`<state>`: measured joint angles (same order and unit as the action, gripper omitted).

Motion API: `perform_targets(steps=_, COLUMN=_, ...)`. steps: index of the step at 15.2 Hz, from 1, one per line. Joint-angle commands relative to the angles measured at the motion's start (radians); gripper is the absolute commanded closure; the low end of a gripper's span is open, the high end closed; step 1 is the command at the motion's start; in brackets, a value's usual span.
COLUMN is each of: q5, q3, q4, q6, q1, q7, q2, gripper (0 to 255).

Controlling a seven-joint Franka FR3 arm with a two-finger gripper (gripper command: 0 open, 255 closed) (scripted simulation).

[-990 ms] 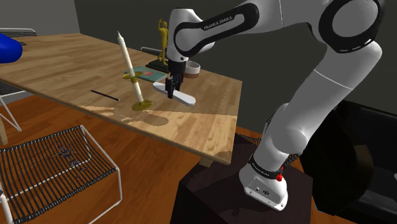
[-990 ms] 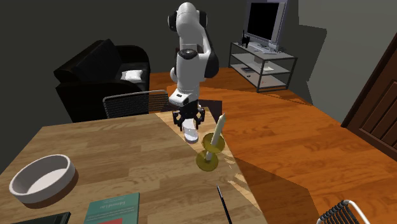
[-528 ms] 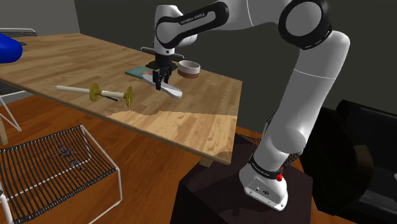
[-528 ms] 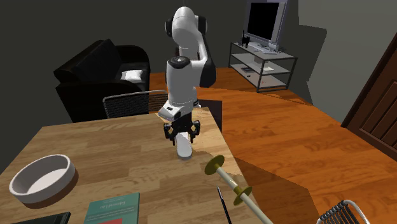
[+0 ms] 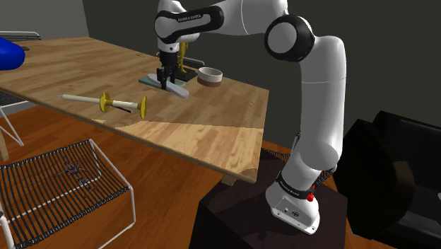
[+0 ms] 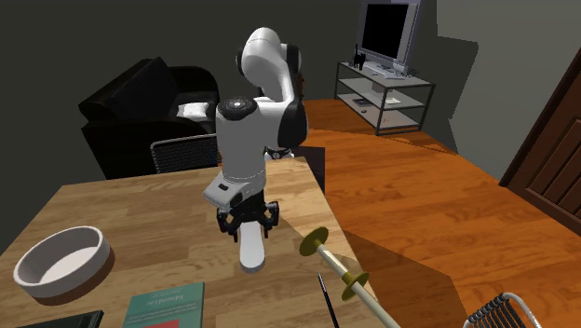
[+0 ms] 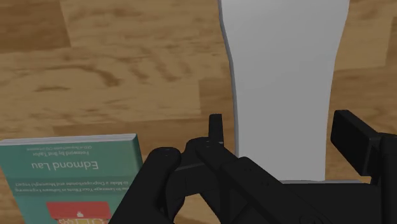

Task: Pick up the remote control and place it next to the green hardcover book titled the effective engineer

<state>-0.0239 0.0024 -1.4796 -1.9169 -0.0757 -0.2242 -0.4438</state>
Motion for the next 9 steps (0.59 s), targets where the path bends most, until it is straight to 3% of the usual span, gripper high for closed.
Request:
perform_targets(steps=1, q5=0.001, q3=-0.002, q4=0.156, q6=0.056, q1=0.004, q7=-0.007, q2=-0.099, gripper=255)
perform_targets(steps=3, q5=0.002, q3=-0.004, q4=0.335, q6=0.125, q1=0.01, q7=-0.017, q2=-0.209, gripper=255)
perform_targets(steps=9, q5=0.002, q3=-0.004, q4=0.267, q6=0.049, q1=0.011, q7=-0.016, q2=-0.217, gripper=255)
